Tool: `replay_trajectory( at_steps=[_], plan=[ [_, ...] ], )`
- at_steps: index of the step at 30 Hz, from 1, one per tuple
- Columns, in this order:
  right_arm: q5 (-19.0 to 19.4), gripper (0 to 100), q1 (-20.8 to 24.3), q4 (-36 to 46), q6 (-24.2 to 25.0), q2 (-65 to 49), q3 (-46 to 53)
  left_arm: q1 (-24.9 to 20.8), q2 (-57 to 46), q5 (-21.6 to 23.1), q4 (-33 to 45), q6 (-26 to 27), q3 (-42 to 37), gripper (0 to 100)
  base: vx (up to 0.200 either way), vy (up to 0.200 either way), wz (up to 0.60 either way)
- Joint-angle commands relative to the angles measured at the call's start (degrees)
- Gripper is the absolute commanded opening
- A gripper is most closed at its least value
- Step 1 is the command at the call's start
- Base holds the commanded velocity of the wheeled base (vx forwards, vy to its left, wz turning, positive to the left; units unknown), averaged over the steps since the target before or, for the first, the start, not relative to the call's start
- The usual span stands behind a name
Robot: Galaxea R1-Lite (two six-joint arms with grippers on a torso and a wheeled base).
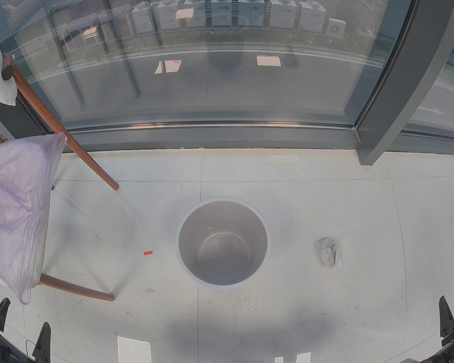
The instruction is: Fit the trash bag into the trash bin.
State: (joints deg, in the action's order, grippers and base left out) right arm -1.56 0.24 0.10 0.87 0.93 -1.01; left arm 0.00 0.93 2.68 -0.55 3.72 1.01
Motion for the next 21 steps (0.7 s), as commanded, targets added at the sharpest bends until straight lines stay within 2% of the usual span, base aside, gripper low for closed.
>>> replay_trajectory(
  at_steps=[1, 3, 5, 6, 9, 11, 12, 15, 18, 21],
  plan=[
    [0.0, 100, 0.0, 0.0, 0.0, -0.4, 1.0, 0.1, -0.8, -0.7, -0.1, -4.2, -0.8, 100, 0.0, 0.0, 0.0],
    [0.1, 100, 0.0, 0.1, 0.0, -0.5, 0.9, 0.0, -0.9, -3.2, -1.2, -5.7, 0.0, 100, 0.0, 0.0, 0.0],
    [0.1, 100, 0.0, 0.1, 0.0, -0.5, 1.0, -0.2, 0.4, -5.0, -7.9, -5.2, 1.7, 100, 0.0, 0.0, 0.0],
    [0.1, 100, 0.0, 0.1, 0.1, -0.5, 0.9, -0.3, 6.4, -5.7, -16.0, -4.4, 1.4, 100, 0.0, 0.0, 0.0],
    [0.1, 100, 0.1, 0.1, 0.0, -0.3, 1.0, -0.3, 18.9, -5.8, -22.4, -2.6, 4.0, 100, 0.0, 0.0, 0.0],
    [0.1, 100, 0.2, 0.1, 0.0, -0.3, 1.0, -0.3, 20.9, -5.8, -22.4, -2.5, 5.3, 100, 0.0, 0.0, 0.0],
    [0.1, 100, 0.2, 0.1, 0.1, -0.2, 0.9, 0.1, 32.6, -5.4, -19.8, -2.2, 12.7, 100, 0.0, 0.0, 0.0],
    [0.2, 100, 0.3, 0.2, 0.2, -0.2, 0.9, 0.3, 44.9, -5.8, -14.3, -1.5, 17.5, 100, 0.0, 0.0, 0.0],
    [0.2, 100, 0.3, 0.1, 0.2, -0.2, 0.9, 1.4, 50.8, -5.8, -14.3, 0.4, 21.0, 100, 0.0, 0.0, 0.0],
    [0.2, 100, 0.3, 0.0, 0.2, -0.2, 1.0, 7.1, 60.5, -5.4, -15.7, 7.7, 28.7, 100, 0.0, 0.0, 0.0]
  ],
)
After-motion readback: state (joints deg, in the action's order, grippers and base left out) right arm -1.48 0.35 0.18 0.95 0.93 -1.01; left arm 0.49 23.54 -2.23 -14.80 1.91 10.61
